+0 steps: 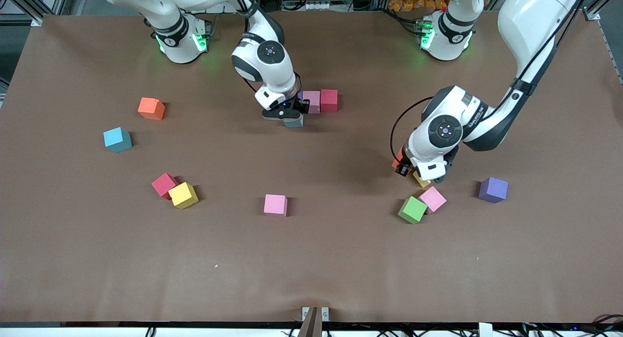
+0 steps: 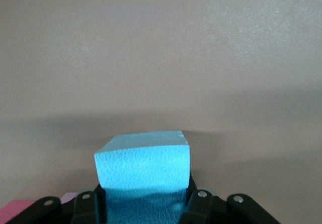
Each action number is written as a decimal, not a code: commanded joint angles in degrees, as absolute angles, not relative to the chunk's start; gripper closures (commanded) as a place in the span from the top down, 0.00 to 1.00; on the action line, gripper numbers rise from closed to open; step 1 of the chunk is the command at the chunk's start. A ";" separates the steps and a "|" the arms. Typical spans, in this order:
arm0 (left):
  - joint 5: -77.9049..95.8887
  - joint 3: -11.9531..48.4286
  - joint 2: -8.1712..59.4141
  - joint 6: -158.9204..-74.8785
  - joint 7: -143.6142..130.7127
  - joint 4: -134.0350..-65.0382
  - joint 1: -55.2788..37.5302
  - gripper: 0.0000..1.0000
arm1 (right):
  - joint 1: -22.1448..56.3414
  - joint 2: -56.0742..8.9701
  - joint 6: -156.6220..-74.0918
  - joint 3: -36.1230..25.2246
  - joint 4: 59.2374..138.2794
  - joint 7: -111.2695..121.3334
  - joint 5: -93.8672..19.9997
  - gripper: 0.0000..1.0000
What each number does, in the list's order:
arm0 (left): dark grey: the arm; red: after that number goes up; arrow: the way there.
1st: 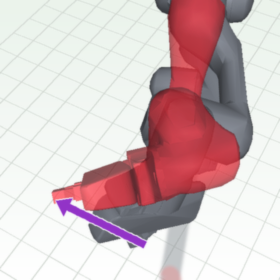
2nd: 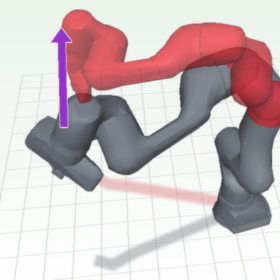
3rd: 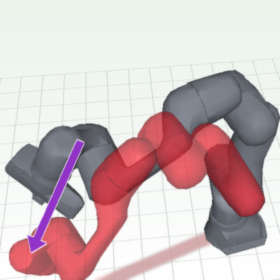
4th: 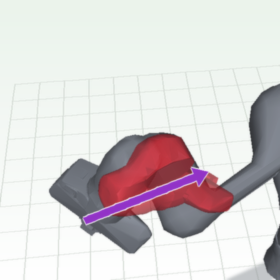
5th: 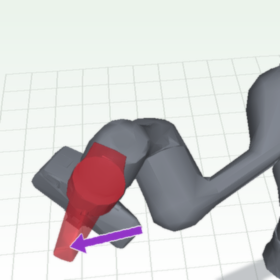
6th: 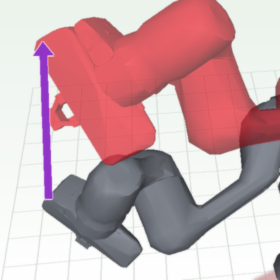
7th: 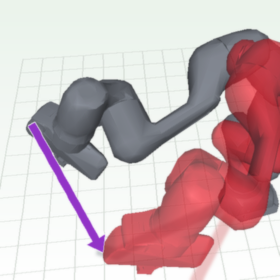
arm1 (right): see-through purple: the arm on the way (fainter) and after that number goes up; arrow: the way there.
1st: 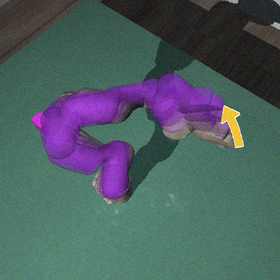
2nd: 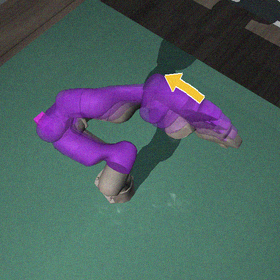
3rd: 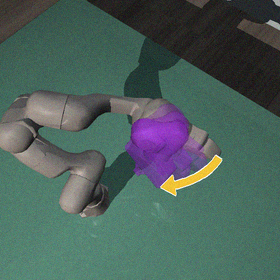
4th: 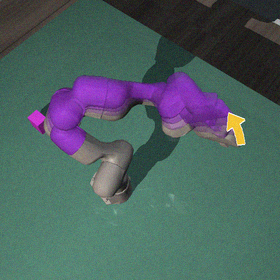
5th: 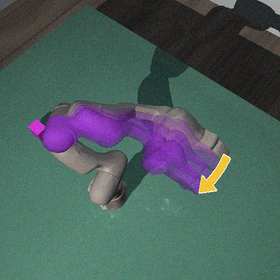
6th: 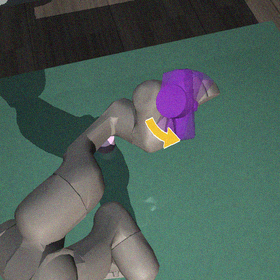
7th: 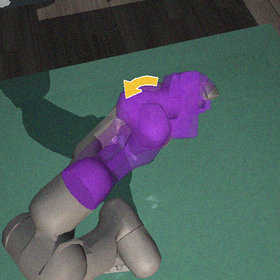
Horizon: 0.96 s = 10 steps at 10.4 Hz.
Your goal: Arrange 11 blocks into digit 3
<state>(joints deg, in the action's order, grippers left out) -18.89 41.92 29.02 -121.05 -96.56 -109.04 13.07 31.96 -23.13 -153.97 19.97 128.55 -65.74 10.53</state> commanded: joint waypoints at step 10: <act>-19.69 42.01 29.00 -115.05 -77.29 -97.38 5.80 0.02 | 33.05 -23.20 -152.58 17.84 127.97 -70.04 13.01 1.00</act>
<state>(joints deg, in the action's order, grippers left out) -18.89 42.11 28.99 -116.49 -81.29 -98.82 6.24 32.02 -23.46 -153.17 18.66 128.65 -66.92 11.69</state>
